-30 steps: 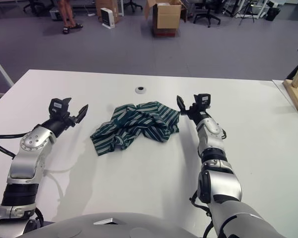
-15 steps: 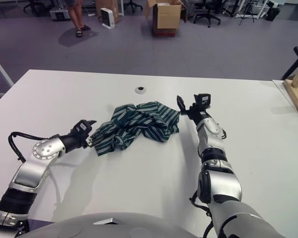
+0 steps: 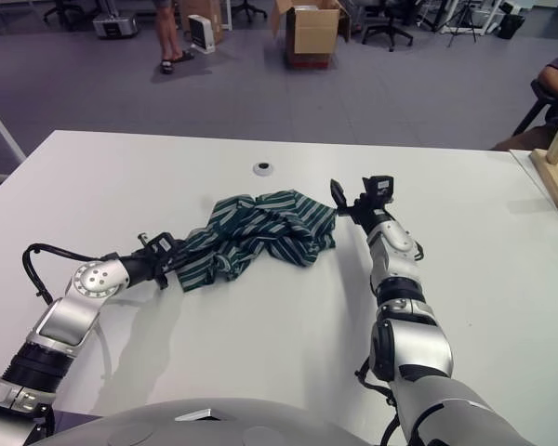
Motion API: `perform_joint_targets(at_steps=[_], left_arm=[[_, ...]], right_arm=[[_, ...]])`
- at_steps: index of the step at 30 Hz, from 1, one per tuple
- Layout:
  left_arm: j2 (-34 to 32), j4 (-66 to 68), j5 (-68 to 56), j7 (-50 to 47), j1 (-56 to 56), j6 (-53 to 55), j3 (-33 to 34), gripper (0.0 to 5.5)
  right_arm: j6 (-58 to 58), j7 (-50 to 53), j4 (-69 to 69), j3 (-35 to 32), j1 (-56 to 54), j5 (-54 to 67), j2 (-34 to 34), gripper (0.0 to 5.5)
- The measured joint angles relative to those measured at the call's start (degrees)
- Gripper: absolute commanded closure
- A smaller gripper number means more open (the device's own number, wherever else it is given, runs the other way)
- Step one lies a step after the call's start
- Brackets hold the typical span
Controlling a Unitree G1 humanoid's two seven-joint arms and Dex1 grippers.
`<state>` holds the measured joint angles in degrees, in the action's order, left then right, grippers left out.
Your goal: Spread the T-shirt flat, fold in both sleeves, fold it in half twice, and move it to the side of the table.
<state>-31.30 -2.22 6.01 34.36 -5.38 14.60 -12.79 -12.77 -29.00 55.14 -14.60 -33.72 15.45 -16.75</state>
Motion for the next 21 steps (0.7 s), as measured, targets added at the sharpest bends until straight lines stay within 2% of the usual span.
perform_joint_targets(at_steps=[6,11,18,21], left_arm=[[0.29,0.47,0.43,-0.47,-0.52,-0.85,0.05,5.49],[-0.58,-3.16,-1.74,3.76,2.29,-1.41,-0.03,5.49],[-7.5,-14.84,-4.2,13.09,10.14,-2.75,-0.91,5.49],[-10.8,-20.7,-5.54,16.97,13.45,-2.48,-1.48,5.49]], right_arm=[[0.0,0.0,0.0,0.04,0.0,0.0,0.0,1.11],[0.0,-0.12,-0.04,0.08,-0.02,0.0,-0.05,1.11],[0.02,-0.94,-0.03,0.79,-0.2,-0.49,-0.26,1.11],[1.28,-4.41,0.39,2.68,-2.2,-2.04,-0.84,1.11]])
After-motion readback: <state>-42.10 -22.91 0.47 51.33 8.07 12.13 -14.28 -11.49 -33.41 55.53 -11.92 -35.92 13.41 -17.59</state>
